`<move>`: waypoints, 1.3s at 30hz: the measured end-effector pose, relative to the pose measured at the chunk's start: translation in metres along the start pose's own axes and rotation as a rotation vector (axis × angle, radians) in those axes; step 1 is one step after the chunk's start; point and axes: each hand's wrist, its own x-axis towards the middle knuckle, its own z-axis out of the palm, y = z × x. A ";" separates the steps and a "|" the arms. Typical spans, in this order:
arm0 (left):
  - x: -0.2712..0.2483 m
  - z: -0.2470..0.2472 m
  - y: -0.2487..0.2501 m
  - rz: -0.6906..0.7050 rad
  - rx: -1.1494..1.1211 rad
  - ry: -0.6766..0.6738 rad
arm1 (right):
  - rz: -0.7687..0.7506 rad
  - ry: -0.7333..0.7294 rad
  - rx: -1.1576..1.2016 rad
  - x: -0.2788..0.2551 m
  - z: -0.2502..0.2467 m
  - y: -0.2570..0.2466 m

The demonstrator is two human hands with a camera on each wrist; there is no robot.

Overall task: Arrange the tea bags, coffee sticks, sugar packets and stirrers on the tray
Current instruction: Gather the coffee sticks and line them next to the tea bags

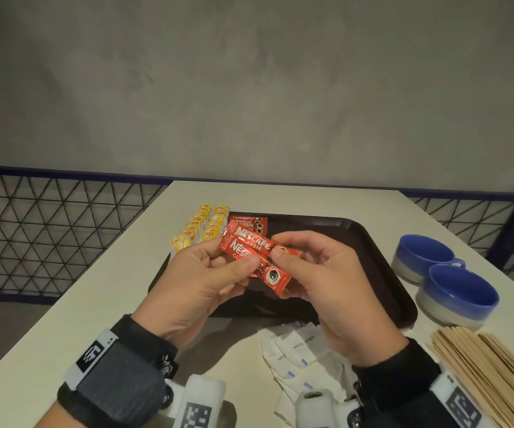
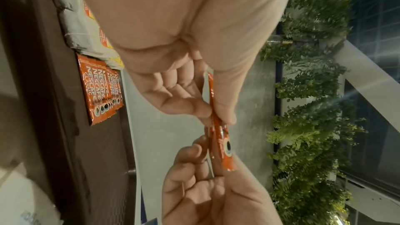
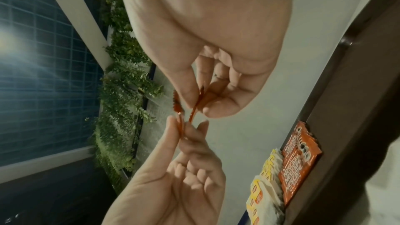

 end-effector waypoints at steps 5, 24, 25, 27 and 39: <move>-0.001 0.001 0.003 0.007 -0.014 0.042 | 0.011 -0.027 0.020 -0.001 0.005 0.001; -0.003 0.002 0.009 0.064 -0.024 0.081 | -0.009 0.051 0.024 -0.003 0.010 -0.001; -0.003 0.002 0.009 0.066 -0.037 0.076 | 0.013 0.058 0.086 -0.003 0.010 -0.002; -0.003 0.002 0.011 0.062 -0.082 0.053 | 0.074 0.051 0.240 -0.001 0.011 -0.006; 0.000 -0.013 0.022 0.142 -0.148 0.103 | -0.093 -0.132 -0.517 0.017 0.022 -0.060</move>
